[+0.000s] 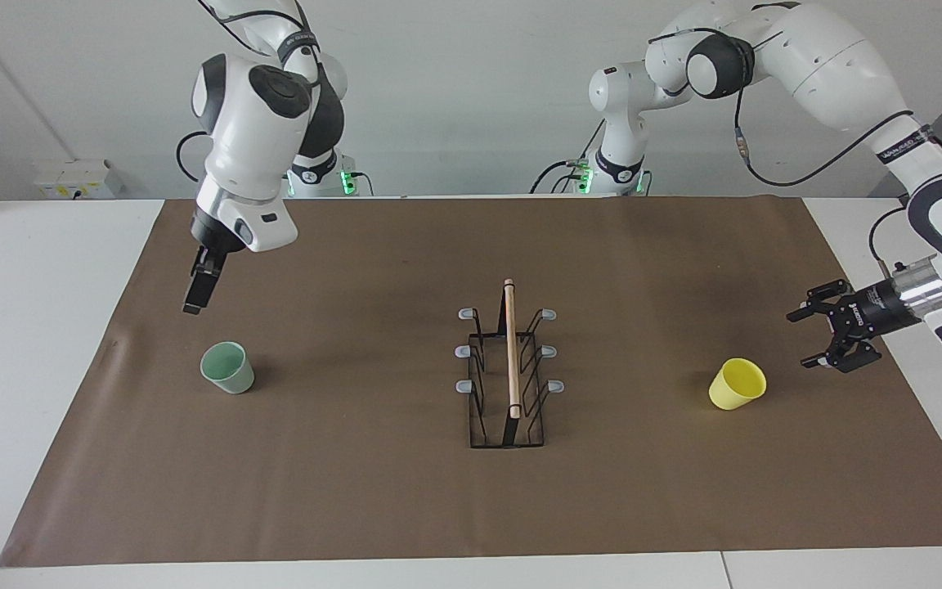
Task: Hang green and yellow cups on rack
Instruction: 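Reach the left gripper to the yellow cup while the right gripper reaches the green cup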
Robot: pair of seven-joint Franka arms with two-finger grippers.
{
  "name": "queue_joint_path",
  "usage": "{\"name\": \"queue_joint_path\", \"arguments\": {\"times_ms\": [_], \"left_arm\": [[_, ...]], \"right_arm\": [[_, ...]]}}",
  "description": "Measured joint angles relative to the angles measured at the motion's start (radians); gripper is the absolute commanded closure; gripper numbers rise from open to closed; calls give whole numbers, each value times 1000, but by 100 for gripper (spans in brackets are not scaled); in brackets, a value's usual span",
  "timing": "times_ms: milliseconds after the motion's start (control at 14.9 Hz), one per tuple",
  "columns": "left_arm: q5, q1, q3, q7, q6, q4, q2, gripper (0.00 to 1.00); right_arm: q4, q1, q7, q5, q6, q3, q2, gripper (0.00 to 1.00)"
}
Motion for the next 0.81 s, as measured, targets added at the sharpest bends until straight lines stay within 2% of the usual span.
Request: {"name": "queue_joint_path", "arguments": {"times_ms": [269,470,672,806], "left_arm": [[-167,73,-1,-6,27,-80,13,0],[-303,86,-4,-12,97,-179,14,0],[-423,89,-4,-12,146,-292,9,0],[-473,89,-6,-7,162,-349,-1,0]], "right_arm": [[-75,43,0,-137,102,1,81,0],[-157,51,8,-221,197,1,106,0],[-245,58,115,-312,231,0,120,0],[-269,79,187,-346,232,1,157,0]]}}
